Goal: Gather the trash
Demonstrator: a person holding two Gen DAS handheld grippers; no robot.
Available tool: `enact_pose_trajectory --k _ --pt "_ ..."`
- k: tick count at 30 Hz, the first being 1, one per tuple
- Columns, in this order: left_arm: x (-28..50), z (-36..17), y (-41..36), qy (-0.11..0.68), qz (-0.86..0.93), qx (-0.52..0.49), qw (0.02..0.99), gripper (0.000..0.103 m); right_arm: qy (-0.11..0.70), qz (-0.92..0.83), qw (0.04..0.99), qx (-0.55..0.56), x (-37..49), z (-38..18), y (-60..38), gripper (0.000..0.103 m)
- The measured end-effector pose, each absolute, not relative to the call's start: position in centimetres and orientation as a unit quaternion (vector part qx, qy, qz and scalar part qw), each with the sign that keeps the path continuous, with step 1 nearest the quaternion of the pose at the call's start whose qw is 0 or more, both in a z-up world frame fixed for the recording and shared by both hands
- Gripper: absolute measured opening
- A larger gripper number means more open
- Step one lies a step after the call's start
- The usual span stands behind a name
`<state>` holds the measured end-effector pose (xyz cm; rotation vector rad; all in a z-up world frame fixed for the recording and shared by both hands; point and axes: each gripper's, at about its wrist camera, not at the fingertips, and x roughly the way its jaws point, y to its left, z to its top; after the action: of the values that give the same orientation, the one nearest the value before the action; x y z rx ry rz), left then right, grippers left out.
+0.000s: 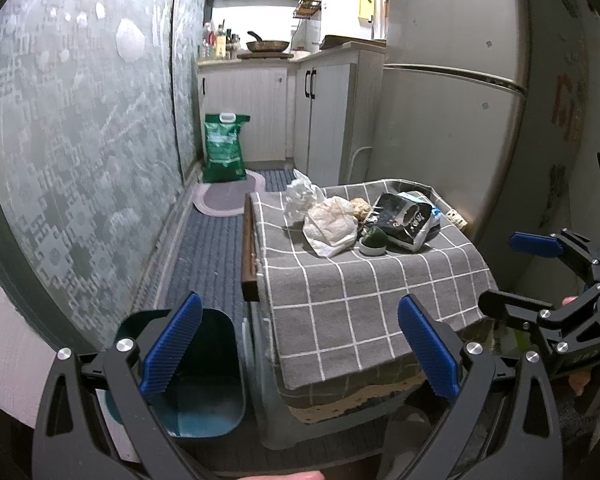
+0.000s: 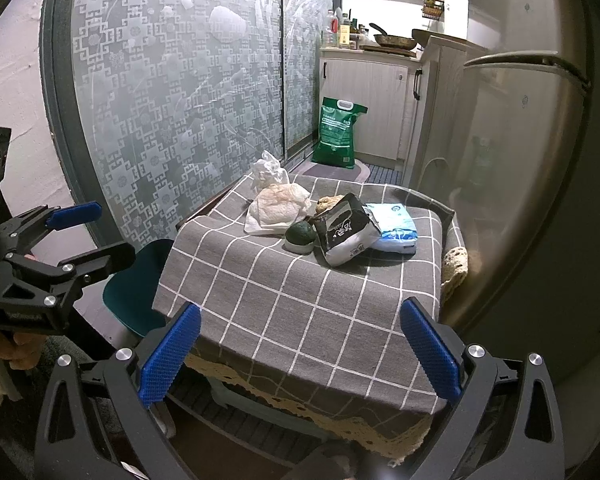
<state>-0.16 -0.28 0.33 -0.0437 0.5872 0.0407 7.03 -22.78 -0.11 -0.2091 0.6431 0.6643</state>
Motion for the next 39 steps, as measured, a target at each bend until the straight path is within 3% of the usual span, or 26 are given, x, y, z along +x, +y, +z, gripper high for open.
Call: enact_pose_trajectory --k 6,8,10,18,25,31,39 --pt "0.3 0.9 -1.1 0.288 -0.002 -0.02 0.957 0.098 0.303 0.335 0.886 -0.101 6.5 0.7 -22.2 0.1" --pt "0.4 1.1 -1.0 0.285 -0.009 -0.019 0.958 0.09 0.303 0.345 0.883 -0.095 6.6 1.1 -22.4 0.095" --pt "0.7 1.3 -0.8 0.284 -0.01 -0.017 0.959 0.085 0.306 0.351 0.881 -0.086 6.9 1.5 -22.7 0.083" --pt "2.5 3.0 0.2 0.276 -0.037 -0.028 0.96 0.074 0.314 0.353 0.878 -0.074 8.2 2.1 -23.5 0.071" --pt "5.9 3.3 0.0 0.29 -0.058 0.012 0.955 0.056 0.331 0.345 0.874 -0.085 10.7 2.0 -23.9 0.065" --pt "9.5 2.8 0.4 0.31 -0.074 0.037 0.947 0.047 0.337 0.348 0.868 -0.111 13.0 2.3 -23.2 0.06" --pt "14.9 1.0 1.8 0.35 -0.09 0.049 0.931 0.045 0.347 0.355 0.854 -0.157 15.4 1.4 -21.3 0.056"
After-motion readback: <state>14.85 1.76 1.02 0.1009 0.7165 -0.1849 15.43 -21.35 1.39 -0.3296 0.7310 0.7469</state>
